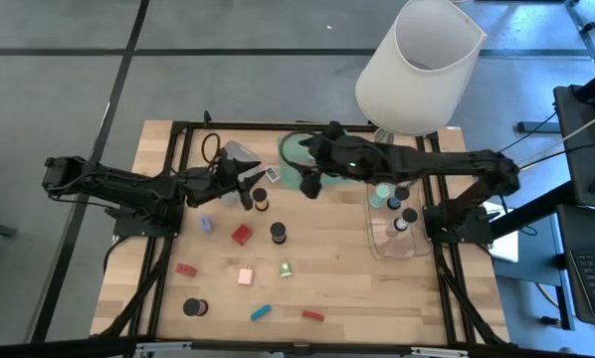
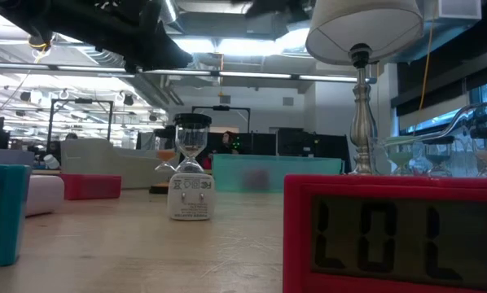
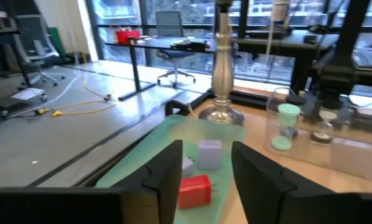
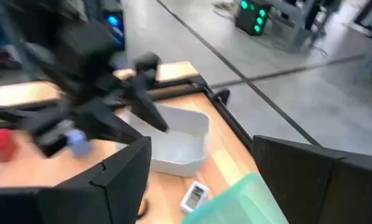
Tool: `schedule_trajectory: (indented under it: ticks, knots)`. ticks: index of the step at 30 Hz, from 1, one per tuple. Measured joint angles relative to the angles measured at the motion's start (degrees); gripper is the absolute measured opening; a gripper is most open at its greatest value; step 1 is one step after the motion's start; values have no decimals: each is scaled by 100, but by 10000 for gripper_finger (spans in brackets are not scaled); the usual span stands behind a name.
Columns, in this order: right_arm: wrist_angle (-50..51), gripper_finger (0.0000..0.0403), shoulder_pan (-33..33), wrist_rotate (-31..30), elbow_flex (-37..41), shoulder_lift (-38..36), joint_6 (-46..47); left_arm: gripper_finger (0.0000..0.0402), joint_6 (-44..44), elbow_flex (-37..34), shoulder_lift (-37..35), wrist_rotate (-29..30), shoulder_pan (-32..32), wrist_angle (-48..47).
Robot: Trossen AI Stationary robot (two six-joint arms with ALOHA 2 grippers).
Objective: Pick & Place Office items
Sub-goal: Put the white digital clock into the gray bin
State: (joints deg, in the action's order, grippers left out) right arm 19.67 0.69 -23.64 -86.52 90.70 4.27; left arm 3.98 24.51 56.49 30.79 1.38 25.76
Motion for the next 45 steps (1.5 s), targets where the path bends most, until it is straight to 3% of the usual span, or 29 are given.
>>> schedule_trajectory:
  ticks: [7, 13, 17, 23, 27, 35, 39, 45]
  knots:
    - [921, 283, 582, 42, -2, -877, 44, 154, 110, 0, -496, -553, -302, -149]
    - [2200, 283, 1057, 15, -2, -1517, 601, 144, 178, -2, -1425, -476, -740, -1383]
    - [2927, 283, 1342, -384, -2, -1818, 1104, 139, -8, -2, -1850, -245, -837, -1743]
    - [3902, 283, 1778, -1704, -2, -1918, 1365, 152, -167, -2, -2092, 167, -836, -1839]
    - [4336, 283, 1817, -1446, 29, -1937, 1310, 177, -174, 0, -2142, 139, -836, -2043]
    - [3935, 283, 1861, -801, 1210, -2363, 905, 231, 544, -2, -1988, -143, -834, -3199]
    - [2947, 283, 1843, -590, 2107, -3026, 690, 243, 532, -2, -1662, -269, -672, -3152]
    - [1600, 283, 1843, -487, 3338, -4080, 532, 251, 425, 266, -1006, -1121, 71, -3066]
